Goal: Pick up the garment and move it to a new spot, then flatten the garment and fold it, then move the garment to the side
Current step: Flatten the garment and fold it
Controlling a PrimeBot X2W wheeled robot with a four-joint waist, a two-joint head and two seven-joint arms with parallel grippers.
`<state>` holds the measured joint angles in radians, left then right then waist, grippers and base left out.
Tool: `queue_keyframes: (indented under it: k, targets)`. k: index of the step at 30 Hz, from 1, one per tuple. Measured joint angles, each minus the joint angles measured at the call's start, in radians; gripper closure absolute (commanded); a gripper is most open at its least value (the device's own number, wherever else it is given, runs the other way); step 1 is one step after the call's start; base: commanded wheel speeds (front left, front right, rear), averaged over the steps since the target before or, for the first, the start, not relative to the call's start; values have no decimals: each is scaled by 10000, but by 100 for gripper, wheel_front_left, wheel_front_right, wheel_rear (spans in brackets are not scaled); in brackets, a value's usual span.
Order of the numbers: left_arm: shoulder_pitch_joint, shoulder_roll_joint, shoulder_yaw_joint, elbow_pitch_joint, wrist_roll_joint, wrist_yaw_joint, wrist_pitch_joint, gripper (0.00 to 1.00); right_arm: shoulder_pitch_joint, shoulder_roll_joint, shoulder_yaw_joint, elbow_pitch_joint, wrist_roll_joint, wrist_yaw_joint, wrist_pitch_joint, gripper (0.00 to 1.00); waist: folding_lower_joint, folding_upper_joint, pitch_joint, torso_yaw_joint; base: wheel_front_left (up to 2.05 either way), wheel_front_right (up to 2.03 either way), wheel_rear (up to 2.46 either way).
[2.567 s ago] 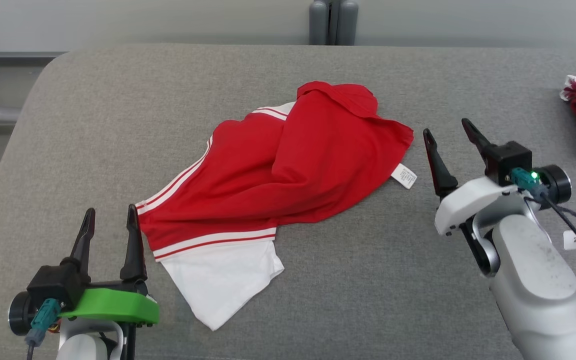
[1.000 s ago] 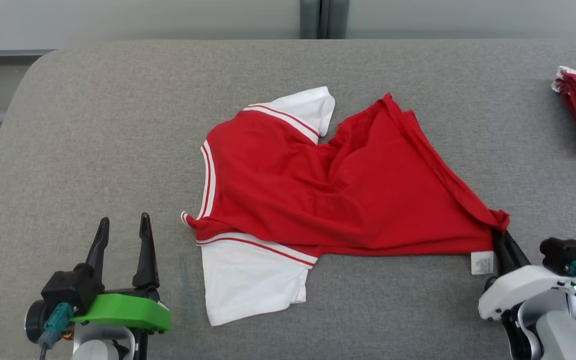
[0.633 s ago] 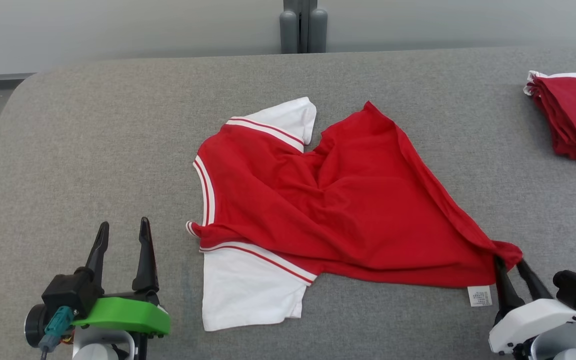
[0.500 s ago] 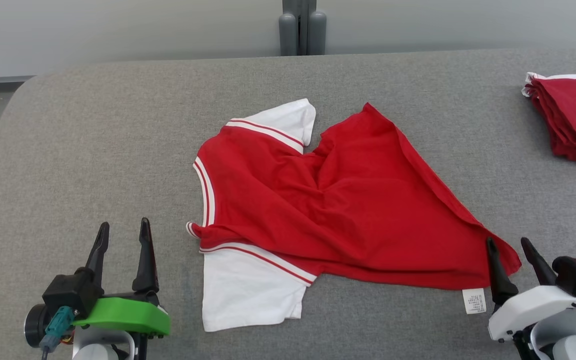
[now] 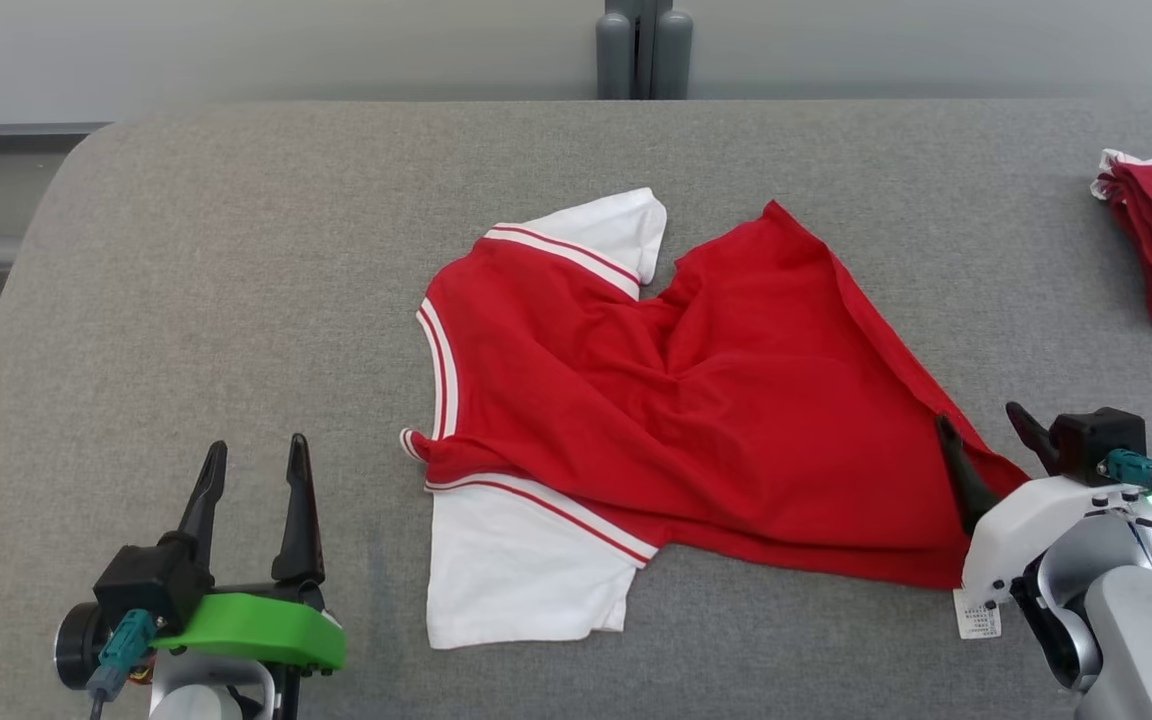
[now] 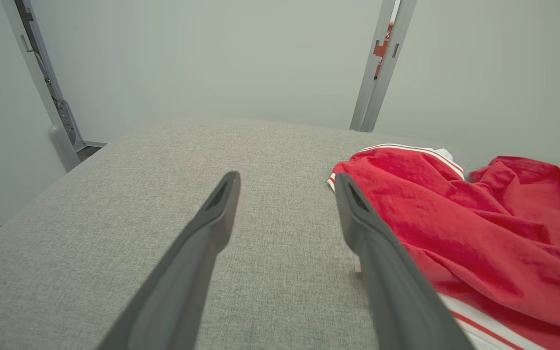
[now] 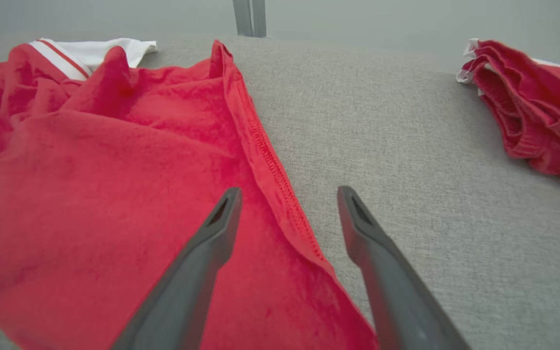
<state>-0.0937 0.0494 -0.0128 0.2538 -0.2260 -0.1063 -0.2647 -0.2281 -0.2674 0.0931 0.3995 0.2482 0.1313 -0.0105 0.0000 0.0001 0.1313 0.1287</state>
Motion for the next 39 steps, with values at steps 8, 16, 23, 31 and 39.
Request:
queue_keyframes:
  k: [8,16,23,31,39]
  targets:
    - [-128,-2,-52,13,-38,-4,0,0,-569,-311,445,1494,140,-4,-109,100,0,0,311,258,0,0,0]
    - [-214,-2,-63,31,-88,8,0,0,-1990,-263,671,1910,462,-4,-872,100,0,0,384,317,0,0,0]
    - [-258,-2,-84,77,-88,12,2,0,-3083,-35,568,3432,834,-4,-1147,100,0,0,347,362,0,0,0]
    - [-238,-2,-84,90,-86,23,0,0,-3146,-58,1051,3988,1095,-2,-1929,0,0,0,221,347,0,0,0]
    - [-40,-2,84,79,-25,92,2,0,-2336,-209,1039,2999,1398,-2,-2466,0,0,0,-113,82,0,0,0]
